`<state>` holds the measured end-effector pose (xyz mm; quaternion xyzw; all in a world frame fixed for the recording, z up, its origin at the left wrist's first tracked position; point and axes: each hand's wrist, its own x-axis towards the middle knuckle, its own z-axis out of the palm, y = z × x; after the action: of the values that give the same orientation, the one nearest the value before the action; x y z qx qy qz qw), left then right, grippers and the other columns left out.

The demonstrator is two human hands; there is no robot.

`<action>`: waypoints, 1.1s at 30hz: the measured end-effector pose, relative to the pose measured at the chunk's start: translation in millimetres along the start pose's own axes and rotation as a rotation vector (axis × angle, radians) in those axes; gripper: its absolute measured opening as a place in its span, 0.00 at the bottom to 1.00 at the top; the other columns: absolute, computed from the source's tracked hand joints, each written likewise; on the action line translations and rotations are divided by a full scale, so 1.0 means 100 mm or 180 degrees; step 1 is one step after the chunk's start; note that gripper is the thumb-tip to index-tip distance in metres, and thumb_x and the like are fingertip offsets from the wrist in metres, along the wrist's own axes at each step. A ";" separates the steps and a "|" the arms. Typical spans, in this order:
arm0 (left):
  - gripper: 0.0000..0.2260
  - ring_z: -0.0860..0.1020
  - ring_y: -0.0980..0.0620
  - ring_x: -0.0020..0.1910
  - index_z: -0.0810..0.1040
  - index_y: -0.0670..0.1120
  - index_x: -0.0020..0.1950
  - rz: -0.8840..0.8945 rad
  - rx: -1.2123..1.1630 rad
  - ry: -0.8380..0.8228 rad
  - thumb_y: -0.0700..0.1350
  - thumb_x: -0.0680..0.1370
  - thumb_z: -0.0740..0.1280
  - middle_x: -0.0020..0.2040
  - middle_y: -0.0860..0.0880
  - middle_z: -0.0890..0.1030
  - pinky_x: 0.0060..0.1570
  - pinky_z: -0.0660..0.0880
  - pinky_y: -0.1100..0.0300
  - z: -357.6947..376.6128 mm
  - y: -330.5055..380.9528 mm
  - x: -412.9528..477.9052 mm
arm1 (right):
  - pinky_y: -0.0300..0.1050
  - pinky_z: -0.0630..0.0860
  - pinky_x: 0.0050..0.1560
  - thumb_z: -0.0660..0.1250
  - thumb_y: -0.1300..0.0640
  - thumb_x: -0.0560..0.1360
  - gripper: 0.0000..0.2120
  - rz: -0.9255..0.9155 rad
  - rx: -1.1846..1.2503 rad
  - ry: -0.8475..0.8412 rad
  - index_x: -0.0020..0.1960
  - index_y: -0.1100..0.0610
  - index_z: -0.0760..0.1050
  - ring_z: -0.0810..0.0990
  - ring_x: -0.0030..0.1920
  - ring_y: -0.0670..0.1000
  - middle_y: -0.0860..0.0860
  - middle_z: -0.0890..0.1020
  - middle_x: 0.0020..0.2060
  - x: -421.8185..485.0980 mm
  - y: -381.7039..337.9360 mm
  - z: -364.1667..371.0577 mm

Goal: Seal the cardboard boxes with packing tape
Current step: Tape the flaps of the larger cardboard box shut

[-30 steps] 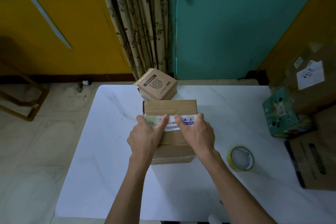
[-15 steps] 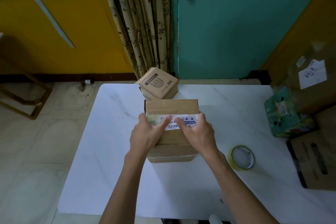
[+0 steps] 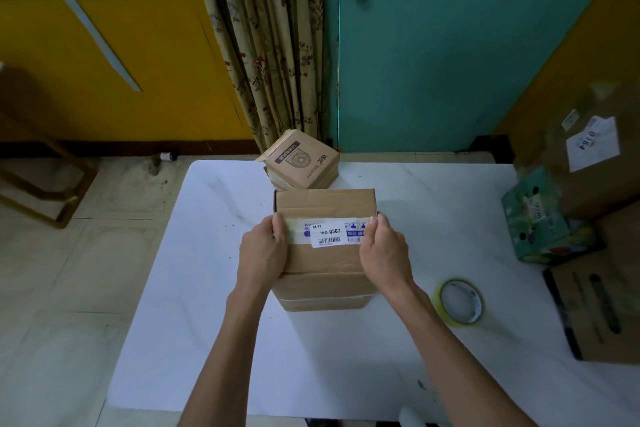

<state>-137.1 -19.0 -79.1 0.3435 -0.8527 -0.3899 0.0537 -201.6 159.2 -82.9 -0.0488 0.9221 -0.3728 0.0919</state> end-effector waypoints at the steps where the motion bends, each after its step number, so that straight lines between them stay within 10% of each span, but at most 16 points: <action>1: 0.22 0.76 0.41 0.46 0.77 0.39 0.49 -0.0092 0.0080 -0.0019 0.52 0.86 0.50 0.40 0.46 0.78 0.41 0.68 0.52 0.01 0.03 0.01 | 0.34 0.66 0.30 0.49 0.50 0.85 0.15 0.0043 0.0026 -0.0033 0.47 0.58 0.67 0.76 0.35 0.48 0.50 0.77 0.39 0.00 -0.01 -0.01; 9: 0.41 0.79 0.40 0.58 0.70 0.46 0.62 -0.0715 0.1052 -0.0231 0.80 0.68 0.60 0.55 0.46 0.81 0.47 0.69 0.51 0.12 0.24 -0.02 | 0.39 0.70 0.30 0.64 0.24 0.66 0.36 0.0457 -0.0387 -0.0230 0.52 0.56 0.67 0.77 0.39 0.48 0.48 0.75 0.41 0.02 -0.09 -0.01; 20: 0.27 0.77 0.41 0.45 0.74 0.41 0.42 -0.0331 0.0425 0.0199 0.60 0.85 0.50 0.39 0.46 0.77 0.46 0.75 0.49 0.10 0.11 0.02 | 0.35 0.63 0.26 0.49 0.49 0.85 0.23 0.0075 -0.0638 0.0390 0.39 0.58 0.71 0.72 0.29 0.49 0.55 0.85 0.42 0.07 -0.07 0.01; 27: 0.32 0.81 0.49 0.51 0.78 0.49 0.57 -0.0793 -0.0546 -0.0794 0.75 0.71 0.64 0.50 0.51 0.82 0.51 0.79 0.50 0.02 -0.04 0.00 | 0.29 0.67 0.27 0.67 0.38 0.76 0.21 0.0388 0.0538 -0.0274 0.51 0.56 0.73 0.76 0.36 0.38 0.45 0.80 0.41 -0.05 -0.03 -0.05; 33: 0.31 0.76 0.47 0.47 0.72 0.46 0.53 -0.0584 0.0439 -0.0200 0.74 0.72 0.64 0.45 0.51 0.77 0.42 0.71 0.53 0.11 0.10 -0.14 | 0.30 0.72 0.28 0.66 0.40 0.77 0.19 0.0370 0.0543 -0.0045 0.48 0.58 0.76 0.79 0.35 0.41 0.47 0.83 0.42 -0.06 0.03 0.03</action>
<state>-136.1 1.4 -77.3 0.4106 -0.8437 -0.3442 -0.0328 -195.6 160.1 -85.7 0.0102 0.8876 -0.4436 0.1237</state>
